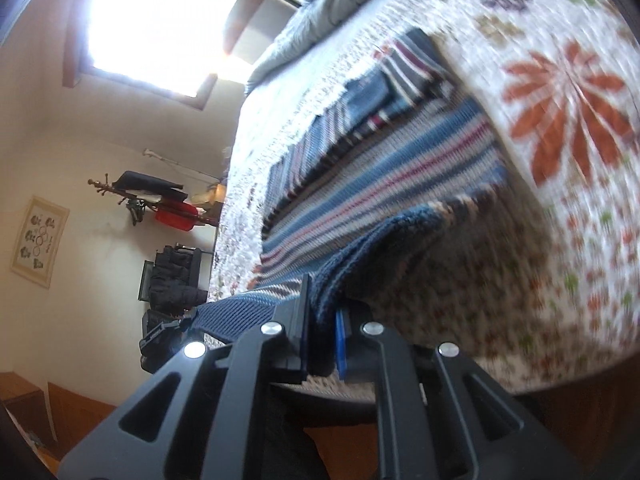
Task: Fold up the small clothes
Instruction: 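Lift the hem with both tools and fold it over the sleeves toward the collar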
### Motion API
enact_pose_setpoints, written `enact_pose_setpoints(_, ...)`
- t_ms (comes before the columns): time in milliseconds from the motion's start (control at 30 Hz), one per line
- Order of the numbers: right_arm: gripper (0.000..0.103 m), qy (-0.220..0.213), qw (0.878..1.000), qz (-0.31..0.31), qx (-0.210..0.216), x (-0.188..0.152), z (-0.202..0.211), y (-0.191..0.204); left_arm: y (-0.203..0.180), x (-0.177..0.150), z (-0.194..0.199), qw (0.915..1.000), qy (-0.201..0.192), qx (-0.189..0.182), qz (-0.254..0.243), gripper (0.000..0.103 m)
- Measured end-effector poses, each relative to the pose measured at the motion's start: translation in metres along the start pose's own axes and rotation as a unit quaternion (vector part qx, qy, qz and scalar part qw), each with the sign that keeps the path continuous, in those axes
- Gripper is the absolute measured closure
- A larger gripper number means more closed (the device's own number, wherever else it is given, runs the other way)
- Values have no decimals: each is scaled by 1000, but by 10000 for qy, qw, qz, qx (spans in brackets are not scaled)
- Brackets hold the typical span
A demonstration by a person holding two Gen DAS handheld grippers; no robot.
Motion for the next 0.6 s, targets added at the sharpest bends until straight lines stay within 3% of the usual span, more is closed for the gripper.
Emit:
enact_pose_setpoints(233, 95, -63, 9997, 234, -102, 69, -16, 24, -40, 63, -8, 9992, -169, 125, -353, 94)
enact_pose_setpoints(600, 95, 267, 9982, -167, -512, 176, -81, -11, -49, 169, -80, 9980, -41, 587, -247, 94)
Point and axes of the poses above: each gripper's, at about its wrist camera, not at the fingertips, and z roughly against the way its jaws point, y to its left, x to its top, the point moved 2 cm from there along -z, roughly the way its jaws point, and after that the axes turned 11 degrees about x, right-handed, at the moved point
